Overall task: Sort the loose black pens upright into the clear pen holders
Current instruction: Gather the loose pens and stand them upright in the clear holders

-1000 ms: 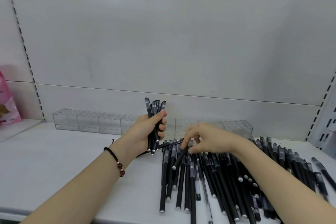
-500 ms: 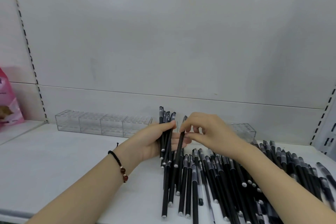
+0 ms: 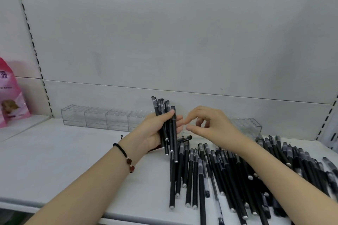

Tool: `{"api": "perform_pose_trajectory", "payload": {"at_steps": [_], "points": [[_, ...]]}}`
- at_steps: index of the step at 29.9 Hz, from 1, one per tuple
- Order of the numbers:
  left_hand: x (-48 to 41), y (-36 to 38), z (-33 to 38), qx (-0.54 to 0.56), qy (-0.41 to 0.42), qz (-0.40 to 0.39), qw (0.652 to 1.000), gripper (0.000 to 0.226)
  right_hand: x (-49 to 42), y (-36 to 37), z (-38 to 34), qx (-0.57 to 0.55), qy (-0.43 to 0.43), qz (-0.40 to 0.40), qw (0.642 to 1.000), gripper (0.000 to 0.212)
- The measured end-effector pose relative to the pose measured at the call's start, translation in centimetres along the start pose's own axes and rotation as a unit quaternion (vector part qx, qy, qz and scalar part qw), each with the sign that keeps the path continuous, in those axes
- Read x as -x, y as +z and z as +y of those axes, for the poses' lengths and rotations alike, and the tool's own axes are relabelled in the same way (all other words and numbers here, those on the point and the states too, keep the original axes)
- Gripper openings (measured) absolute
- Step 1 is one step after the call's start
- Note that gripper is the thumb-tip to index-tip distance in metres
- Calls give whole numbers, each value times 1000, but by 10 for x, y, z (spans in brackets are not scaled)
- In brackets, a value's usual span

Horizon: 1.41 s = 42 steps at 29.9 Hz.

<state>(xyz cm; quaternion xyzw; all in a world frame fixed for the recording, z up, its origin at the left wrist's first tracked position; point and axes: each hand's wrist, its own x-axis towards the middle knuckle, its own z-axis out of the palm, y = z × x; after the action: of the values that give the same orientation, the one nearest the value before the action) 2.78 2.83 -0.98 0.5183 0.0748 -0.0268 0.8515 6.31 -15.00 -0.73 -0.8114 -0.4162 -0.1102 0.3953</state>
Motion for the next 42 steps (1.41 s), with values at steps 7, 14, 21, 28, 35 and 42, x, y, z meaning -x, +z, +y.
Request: {"api": "perform_pose_trajectory", "payload": {"at_steps": [7,14,21,28,35,42], "points": [[-9,-18,10,8,14,-7,1000,28,-6,4,16,94,97,-73,988,12],[-15,-20,8,86,-22,-35,995,16,-7,6,21,203,112,-137,963,17],[-11,-19,10,45,-9,-33,998,15,-9,2,17,-35,153,-55,986,11],[-4,-19,10,-36,-61,-112,991,13,-13,-7,10,-275,166,45,946,15],[-1,-11,0,-74,-98,-155,980,18,-16,4,6,-261,194,45,944,14],[-9,-22,7,8,-51,-103,993,23,-12,-6,-2,-62,318,-95,941,17]]}}
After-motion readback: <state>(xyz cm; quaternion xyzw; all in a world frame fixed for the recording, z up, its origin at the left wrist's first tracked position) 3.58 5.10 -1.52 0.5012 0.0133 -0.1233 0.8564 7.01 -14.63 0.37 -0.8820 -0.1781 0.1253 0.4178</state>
